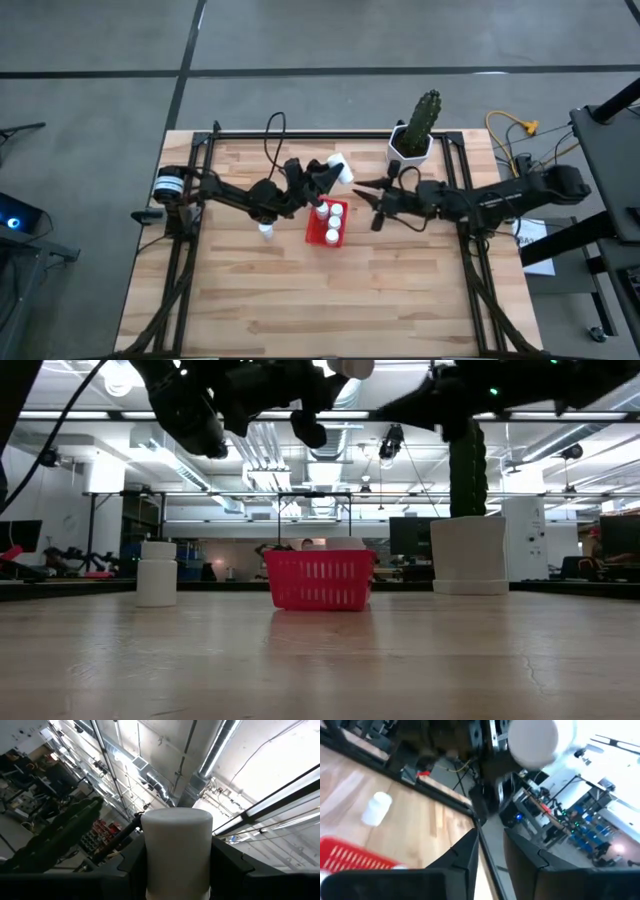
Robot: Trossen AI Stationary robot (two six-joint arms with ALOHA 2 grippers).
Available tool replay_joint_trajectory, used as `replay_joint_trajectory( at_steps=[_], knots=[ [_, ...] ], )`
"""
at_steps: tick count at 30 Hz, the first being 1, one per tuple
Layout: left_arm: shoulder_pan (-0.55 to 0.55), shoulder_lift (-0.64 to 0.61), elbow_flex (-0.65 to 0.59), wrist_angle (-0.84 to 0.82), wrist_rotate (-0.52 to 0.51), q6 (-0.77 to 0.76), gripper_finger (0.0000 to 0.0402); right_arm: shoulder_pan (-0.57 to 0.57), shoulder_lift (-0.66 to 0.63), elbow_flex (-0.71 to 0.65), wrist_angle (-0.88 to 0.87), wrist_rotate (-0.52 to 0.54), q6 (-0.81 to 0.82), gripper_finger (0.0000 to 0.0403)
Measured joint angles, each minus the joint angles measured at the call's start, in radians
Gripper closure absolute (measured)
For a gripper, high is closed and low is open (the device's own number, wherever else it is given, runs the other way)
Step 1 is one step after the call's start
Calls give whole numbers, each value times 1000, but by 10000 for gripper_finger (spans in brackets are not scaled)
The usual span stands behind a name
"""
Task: Pick and place pill bottles into a basket
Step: Put the left white pill bottle into the red bin
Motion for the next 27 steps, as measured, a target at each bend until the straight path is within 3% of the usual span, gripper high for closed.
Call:
replay_joint_trajectory(
  at_steps=[6,12,20,27],
  knots=[
    [17,0,0,-2,0,-33,261,-2,32,84,-62,-1,-16,282],
    [30,0,-3,-2,-1,-84,261,-2,27,102,-87,-1,-1,218],
    [39,0,1,-2,-27,-125,261,-2,24,148,-167,98,-30,133],
    [43,0,22,-2,-83,-128,261,-2,14,205,-162,152,-47,90]
  ],
)
